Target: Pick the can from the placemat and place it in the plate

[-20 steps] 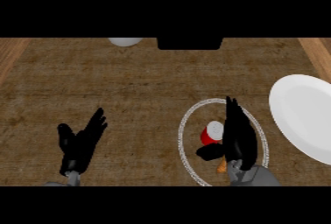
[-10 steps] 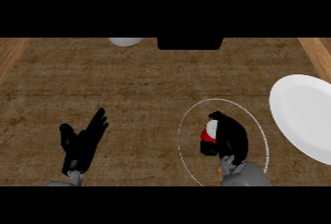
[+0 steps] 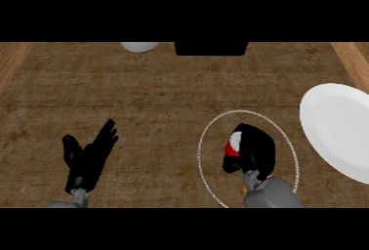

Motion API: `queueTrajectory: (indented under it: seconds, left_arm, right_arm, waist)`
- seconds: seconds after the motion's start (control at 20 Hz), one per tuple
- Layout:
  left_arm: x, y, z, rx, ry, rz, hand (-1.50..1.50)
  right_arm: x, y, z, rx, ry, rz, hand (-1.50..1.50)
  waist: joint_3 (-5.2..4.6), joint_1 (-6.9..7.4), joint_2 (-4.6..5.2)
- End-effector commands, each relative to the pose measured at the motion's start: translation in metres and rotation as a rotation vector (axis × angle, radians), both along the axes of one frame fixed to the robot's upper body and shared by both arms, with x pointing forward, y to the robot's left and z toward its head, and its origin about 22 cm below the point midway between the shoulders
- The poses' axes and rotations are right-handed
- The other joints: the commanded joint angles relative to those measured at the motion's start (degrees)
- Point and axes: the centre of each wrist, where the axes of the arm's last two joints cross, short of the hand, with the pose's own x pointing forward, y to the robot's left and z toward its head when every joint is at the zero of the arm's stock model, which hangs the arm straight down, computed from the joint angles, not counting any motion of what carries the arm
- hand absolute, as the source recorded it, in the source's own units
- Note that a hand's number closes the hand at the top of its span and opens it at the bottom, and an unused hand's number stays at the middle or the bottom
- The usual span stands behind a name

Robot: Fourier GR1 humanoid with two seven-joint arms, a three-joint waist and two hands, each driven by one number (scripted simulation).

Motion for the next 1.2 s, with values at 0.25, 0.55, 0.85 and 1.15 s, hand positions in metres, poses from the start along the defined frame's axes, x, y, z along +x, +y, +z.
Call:
queueTrajectory:
  seconds: [0.25, 0.55, 0.85, 1.15]
  left_arm:
    - [0.001, 0.015, -0.003, 0.006, 0.013, 0.018, 0.00]
    - [-0.005, 0.014, -0.011, 0.013, 0.004, 0.034, 0.00]
    - [-0.014, 0.000, -0.013, -0.016, 0.000, 0.024, 0.00]
    - [0.000, -0.004, -0.008, 0.007, -0.008, 0.002, 0.00]
  right_arm:
    - [-0.072, 0.008, 0.008, 0.047, -0.319, 0.284, 1.50]
    - [-0.129, -0.012, 0.043, 0.059, -0.552, 0.363, 1.50]
    - [-0.145, -0.038, 0.054, 0.173, -0.699, 0.129, 1.50]
    - [-0.123, -0.079, 0.054, 0.283, -0.807, -0.032, 1.50]
  waist:
    - [0.09, -1.10, -0.06]
    - [0.07, -1.44, -0.12]
    - [0.12, -1.04, 0.04]
    - [0.18, -0.43, 0.28]
